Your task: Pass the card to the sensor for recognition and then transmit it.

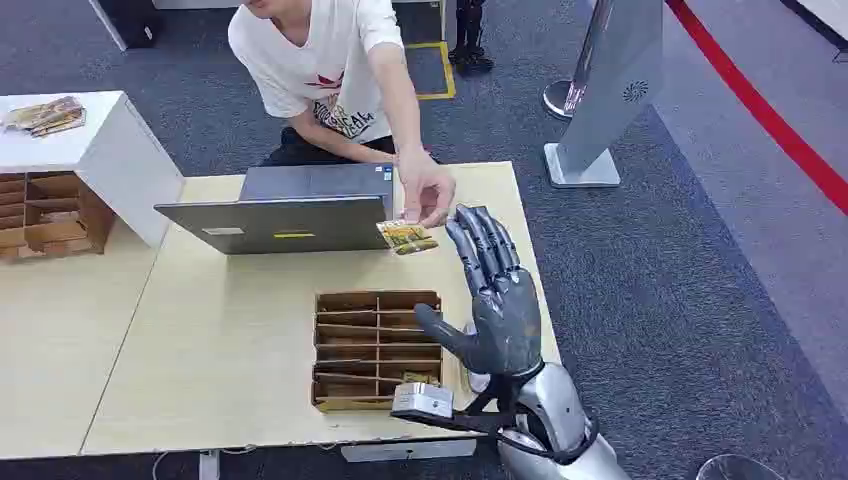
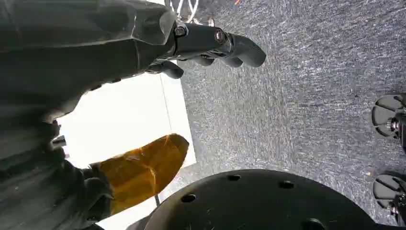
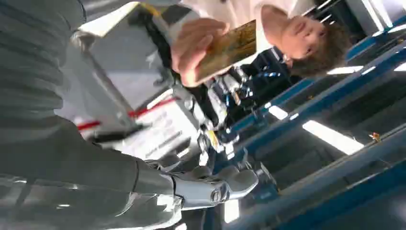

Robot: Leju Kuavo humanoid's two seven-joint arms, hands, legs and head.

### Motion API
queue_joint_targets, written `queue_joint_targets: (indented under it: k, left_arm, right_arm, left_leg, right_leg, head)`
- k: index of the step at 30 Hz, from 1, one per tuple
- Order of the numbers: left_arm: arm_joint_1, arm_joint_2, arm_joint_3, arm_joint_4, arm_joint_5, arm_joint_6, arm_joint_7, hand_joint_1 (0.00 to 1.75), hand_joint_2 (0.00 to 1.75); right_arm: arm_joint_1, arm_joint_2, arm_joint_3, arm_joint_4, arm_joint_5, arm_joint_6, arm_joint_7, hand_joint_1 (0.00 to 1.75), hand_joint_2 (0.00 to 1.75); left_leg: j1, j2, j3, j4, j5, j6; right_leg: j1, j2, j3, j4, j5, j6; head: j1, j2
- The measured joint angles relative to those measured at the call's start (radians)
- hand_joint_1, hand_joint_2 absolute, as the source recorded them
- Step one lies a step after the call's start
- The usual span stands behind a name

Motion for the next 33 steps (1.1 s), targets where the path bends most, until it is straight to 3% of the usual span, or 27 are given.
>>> queue_joint_targets:
  k: [4, 12, 13, 14, 15, 33]
  left_arm:
    - [-0.001, 0.0, -0.006, 0.0, -0.021, -0.008, 0.005, 0.0, 1.75]
    - [-0.001, 0.0, -0.008, 0.0, -0.045, -0.014, 0.007, 0.0, 1.75]
    - [-0.001, 0.0, -0.008, 0.0, -0.045, -0.014, 0.008, 0.0, 1.75]
    - [-0.001, 0.0, -0.008, 0.0, -0.047, -0.014, 0.008, 0.0, 1.75]
    - [-0.001, 0.0, -0.008, 0.0, -0.049, -0.014, 0.008, 0.0, 1.75]
    - [-0.002, -0.003, -0.009, 0.0, -0.062, -0.018, 0.014, 0.0, 1.75]
  right_arm:
    - [-0.029, 0.012, -0.009, 0.029, 0.184, -0.007, 0.022, 0.0, 1.75]
    - [-0.069, 0.048, -0.035, 0.07, 0.289, -0.008, 0.024, 0.03, 1.75]
    - [-0.07, 0.05, -0.037, 0.072, 0.292, -0.008, 0.024, 0.35, 1.75]
    - [-0.071, 0.053, -0.037, 0.075, 0.298, -0.008, 0.025, 1.41, 1.75]
    - [-0.072, 0.056, -0.038, 0.077, 0.304, -0.008, 0.025, 1.75, 1.75]
    - [-0.089, 0.096, -0.039, 0.119, 0.291, -0.008, 0.024, 1.75, 1.75]
  left_leg:
    - [0.0, 0.0, 0.0, 0.0, 0.0, 0.0]
    - [0.0, 0.0, 0.0, 0.0, 0.0, 0.0]
    - [0.0, 0.0, 0.0, 0.0, 0.0, 0.0]
    - [0.0, 0.0, 0.0, 0.0, 0.0, 0.0]
    - [0.0, 0.0, 0.0, 0.0, 0.0, 0.0]
    - [0.0, 0.0, 0.0, 0.0, 0.0, 0.0]
  right_leg:
    - [0.0, 0.0, 0.0, 0.0, 0.0, 0.0]
    - [0.0, 0.0, 0.0, 0.0, 0.0, 0.0]
    - [0.0, 0.0, 0.0, 0.0, 0.0, 0.0]
    - [0.0, 0.0, 0.0, 0.0, 0.0, 0.0]
    - [0.0, 0.0, 0.0, 0.0, 0.0, 0.0]
    - [0.0, 0.0, 0.0, 0.0, 0.0, 0.0]
  head:
    - [0.0, 0.0]
    - [0.0, 0.0]
    - [0.0, 0.0]
    - [0.0, 0.0]
    - [0.0, 0.0]
    - [0.0, 0.0]
